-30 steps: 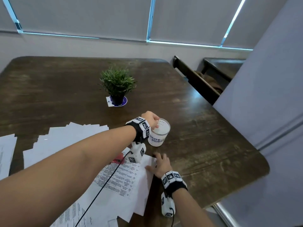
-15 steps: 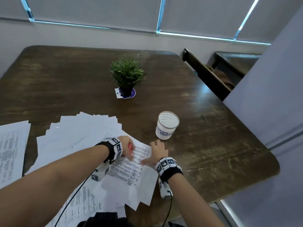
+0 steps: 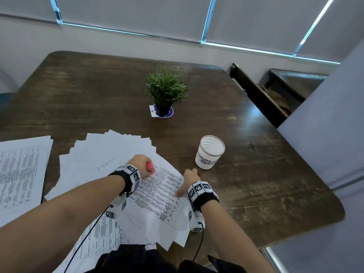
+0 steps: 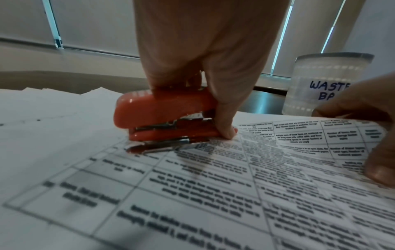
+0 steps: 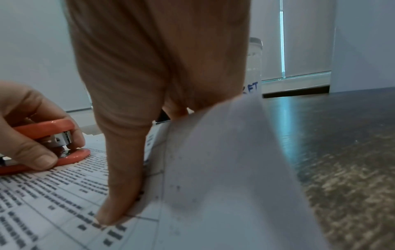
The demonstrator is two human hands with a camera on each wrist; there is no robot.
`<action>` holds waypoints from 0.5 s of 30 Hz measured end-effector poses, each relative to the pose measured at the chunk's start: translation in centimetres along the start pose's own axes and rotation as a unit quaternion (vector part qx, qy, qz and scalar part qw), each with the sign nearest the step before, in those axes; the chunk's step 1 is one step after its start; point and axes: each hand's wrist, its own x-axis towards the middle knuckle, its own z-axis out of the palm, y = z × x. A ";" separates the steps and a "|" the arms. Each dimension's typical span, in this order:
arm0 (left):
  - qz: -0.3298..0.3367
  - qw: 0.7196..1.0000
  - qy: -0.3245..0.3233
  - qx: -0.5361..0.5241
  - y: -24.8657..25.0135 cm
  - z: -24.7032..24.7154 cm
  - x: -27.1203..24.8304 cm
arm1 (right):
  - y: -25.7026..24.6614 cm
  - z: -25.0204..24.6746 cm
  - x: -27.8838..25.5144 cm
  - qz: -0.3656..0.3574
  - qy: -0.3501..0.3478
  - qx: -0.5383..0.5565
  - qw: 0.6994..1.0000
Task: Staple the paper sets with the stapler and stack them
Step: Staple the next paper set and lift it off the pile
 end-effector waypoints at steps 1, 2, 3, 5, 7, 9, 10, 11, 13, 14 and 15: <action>-0.004 1.000 0.006 -0.004 -0.1 0.0 -0.2 | -0.1 -0.1 -0.1 0.007 -0.004 0.021 1.000; -0.010 1.000 0.014 -0.007 -0.3 -0.1 -0.5 | -0.2 -0.3 -0.1 0.009 -0.008 0.032 0.999; -0.017 1.000 0.019 -0.010 -0.4 -0.2 -0.9 | -0.3 -0.6 -0.3 0.004 -0.012 0.033 0.999; -0.025 0.999 0.034 -0.011 -1.2 -0.4 -1.5 | -0.5 -0.9 -0.6 -0.016 -0.024 0.017 0.999; -0.036 0.998 0.048 -0.011 -2.0 -0.6 -2.2 | -0.2 -1.1 -0.5 -0.026 -0.015 0.017 0.999; -0.047 0.997 0.064 -0.020 -3.3 -0.9 -2.9 | -0.2 -1.5 -0.6 -0.023 0.020 0.038 0.999; -0.052 0.995 0.075 -0.026 -3.9 -1.1 -3.3 | -0.3 -1.8 -0.7 -0.028 0.037 0.035 0.998; -0.063 0.994 0.086 -0.030 -4.6 -1.2 -3.6 | -0.4 -2.1 -0.9 -0.035 0.053 0.026 0.998; -0.080 0.991 0.102 -0.033 -5.8 -1.6 -4.3 | -0.8 -2.7 -1.3 -0.042 0.078 0.000 0.996; -0.086 0.989 0.114 -0.029 -6.2 -1.8 -4.6 | -1.1 -3.0 -1.7 -0.045 0.094 -0.015 0.994; -0.101 0.988 0.118 -0.024 -6.6 -1.9 -5.0 | -1.3 -3.2 -2.0 -0.050 0.111 -0.028 0.992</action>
